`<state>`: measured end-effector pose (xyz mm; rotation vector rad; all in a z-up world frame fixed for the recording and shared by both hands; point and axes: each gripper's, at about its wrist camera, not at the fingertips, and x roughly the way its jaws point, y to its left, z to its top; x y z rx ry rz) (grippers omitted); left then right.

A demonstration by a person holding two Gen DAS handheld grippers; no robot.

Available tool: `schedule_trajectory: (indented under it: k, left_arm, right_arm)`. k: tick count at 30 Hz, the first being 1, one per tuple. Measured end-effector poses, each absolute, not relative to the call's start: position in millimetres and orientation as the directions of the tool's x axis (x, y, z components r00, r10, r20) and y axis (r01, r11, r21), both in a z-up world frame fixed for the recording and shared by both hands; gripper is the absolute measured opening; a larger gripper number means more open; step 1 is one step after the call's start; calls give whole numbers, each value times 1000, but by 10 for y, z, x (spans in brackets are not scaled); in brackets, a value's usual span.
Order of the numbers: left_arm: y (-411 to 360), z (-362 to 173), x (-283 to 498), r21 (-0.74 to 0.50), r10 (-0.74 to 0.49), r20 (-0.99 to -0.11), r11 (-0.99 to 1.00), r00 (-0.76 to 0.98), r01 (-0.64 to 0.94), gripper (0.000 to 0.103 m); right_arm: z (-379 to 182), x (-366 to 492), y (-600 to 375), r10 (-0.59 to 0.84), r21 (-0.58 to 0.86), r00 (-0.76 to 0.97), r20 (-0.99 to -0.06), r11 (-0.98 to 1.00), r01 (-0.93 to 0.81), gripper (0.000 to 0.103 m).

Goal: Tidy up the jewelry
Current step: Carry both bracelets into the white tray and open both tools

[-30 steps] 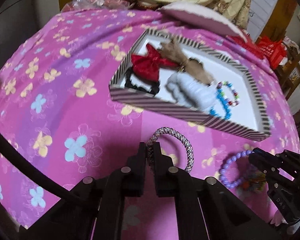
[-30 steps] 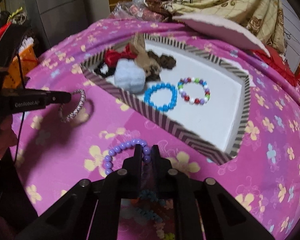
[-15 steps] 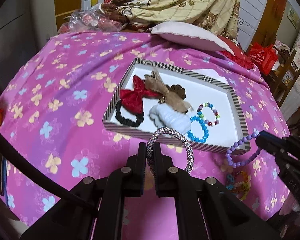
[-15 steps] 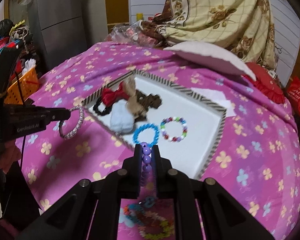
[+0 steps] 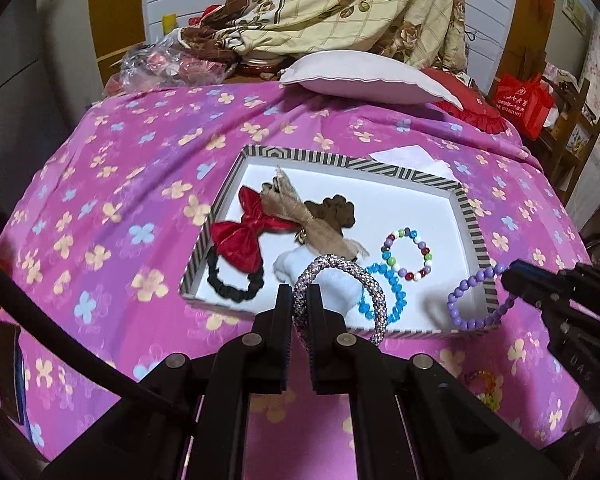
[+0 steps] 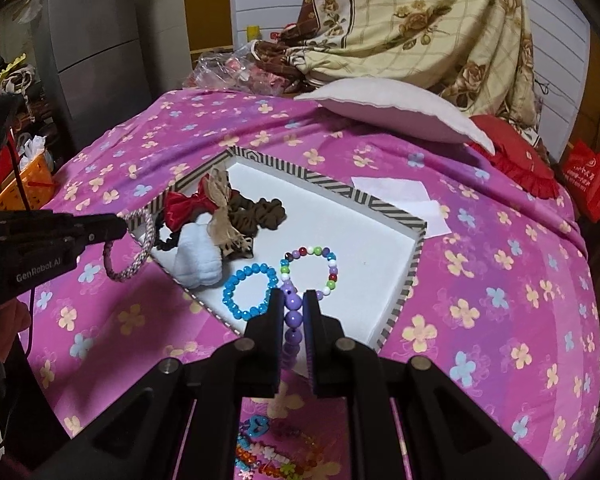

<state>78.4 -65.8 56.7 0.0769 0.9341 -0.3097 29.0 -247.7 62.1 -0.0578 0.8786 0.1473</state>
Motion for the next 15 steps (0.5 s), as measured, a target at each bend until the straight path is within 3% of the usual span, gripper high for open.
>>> schedule_trajectory:
  k: [15]
  left_arm:
    - [-1112, 435, 1201, -14, -196, -818, 947, 540, 322, 19]
  right_arm:
    - [320, 535, -2529, 125, 49, 584, -802, 988, -145, 9]
